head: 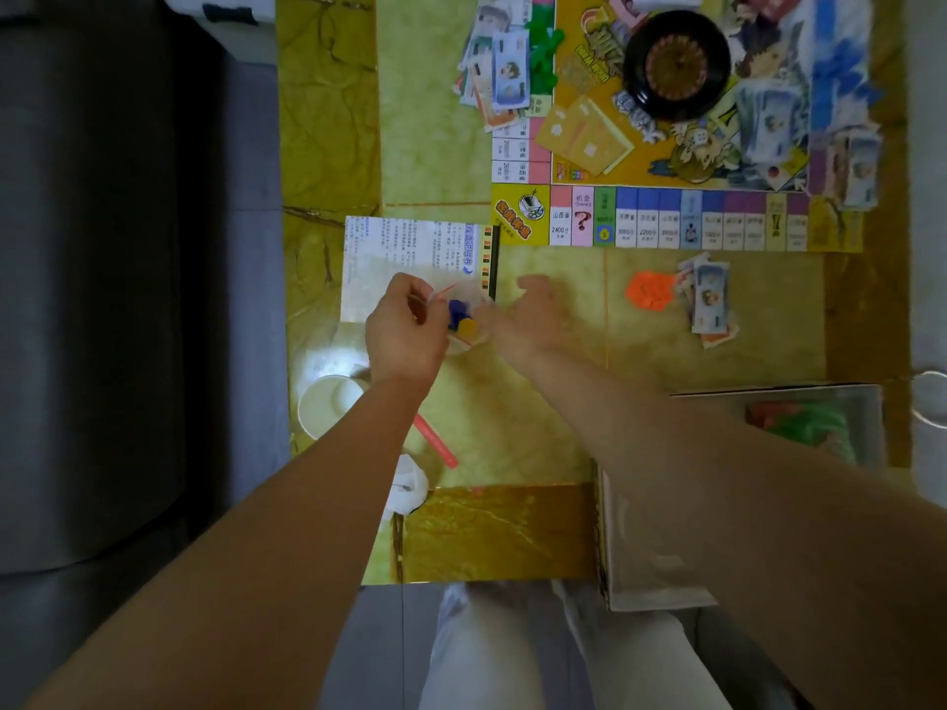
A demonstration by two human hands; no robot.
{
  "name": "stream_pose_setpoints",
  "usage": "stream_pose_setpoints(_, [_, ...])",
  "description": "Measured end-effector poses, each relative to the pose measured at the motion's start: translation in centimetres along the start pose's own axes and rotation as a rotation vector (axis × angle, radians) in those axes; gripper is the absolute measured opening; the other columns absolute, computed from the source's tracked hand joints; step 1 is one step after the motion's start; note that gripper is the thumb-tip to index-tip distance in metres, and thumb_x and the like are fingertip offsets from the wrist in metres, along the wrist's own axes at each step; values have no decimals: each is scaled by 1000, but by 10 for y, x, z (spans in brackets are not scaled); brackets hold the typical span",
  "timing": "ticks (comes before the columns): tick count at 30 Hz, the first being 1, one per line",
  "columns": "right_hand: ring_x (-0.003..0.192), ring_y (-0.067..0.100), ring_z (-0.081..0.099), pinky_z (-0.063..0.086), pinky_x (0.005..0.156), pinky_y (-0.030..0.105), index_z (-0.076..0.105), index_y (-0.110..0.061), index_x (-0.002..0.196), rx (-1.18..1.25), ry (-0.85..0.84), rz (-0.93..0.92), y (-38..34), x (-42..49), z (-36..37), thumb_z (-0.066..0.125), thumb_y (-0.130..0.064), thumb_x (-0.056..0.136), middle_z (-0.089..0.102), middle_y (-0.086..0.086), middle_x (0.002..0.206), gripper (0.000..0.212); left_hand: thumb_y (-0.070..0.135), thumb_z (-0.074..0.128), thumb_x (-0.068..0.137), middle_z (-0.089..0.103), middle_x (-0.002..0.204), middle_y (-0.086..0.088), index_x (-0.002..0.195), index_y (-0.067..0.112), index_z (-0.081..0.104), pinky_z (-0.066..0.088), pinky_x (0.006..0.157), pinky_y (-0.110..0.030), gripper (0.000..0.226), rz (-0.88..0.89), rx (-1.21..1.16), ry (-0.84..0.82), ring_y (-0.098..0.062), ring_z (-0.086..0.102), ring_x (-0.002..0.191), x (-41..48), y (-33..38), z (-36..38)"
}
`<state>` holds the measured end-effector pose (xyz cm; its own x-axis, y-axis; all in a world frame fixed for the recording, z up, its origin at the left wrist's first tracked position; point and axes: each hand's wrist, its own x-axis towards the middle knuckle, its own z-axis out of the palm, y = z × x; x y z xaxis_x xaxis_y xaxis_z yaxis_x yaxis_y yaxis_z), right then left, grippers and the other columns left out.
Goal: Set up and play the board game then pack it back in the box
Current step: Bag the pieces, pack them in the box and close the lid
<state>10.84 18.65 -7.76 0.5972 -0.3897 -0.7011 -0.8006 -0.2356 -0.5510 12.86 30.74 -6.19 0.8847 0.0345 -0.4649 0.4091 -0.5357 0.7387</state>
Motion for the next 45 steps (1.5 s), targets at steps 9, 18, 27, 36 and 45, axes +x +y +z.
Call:
stream_pose_setpoints(9, [61,18,57,41,58,28,60,-7,75,42,-73,-84,-8,-37,-67,58,-25,92,62,6,65,24,10,58,80,56,66,3,79,28,53,52,64,-39,19,57,68,-14,-25,58,63,-39,45,5])
stream_pose_setpoints(18, [49,17,60,55,57,33,51,-12,68,277,-66,-155,33,-94,-148,59,-21,93,63,5,61,28,55,69,71,63,100,8,101,22,61,46,80,-21,46,208,-42,-222,-6,58,95,-127,79,55])
stream_pose_setpoints(27, [70,10,61,45,60,16,68,-12,92,402,-140,-254,112,-135,-226,56,-17,89,69,8,86,12,16,57,81,73,92,-1,97,20,70,53,85,-31,22,305,90,-290,-22,69,90,-193,90,114])
stream_pose_setpoints(36, [84,20,60,49,69,24,69,-14,88,132,-170,-106,203,-128,-259,72,-26,74,65,7,92,19,10,52,96,74,77,-13,94,6,68,58,75,-34,17,61,-334,-429,-26,69,66,-244,107,127])
stream_pose_setpoints(45, [82,15,62,49,70,26,66,-10,100,412,-200,46,235,-133,-256,59,-15,91,68,4,89,13,31,75,80,57,127,-18,136,3,35,44,96,-40,75,-313,-25,-184,-29,57,113,-264,53,183])
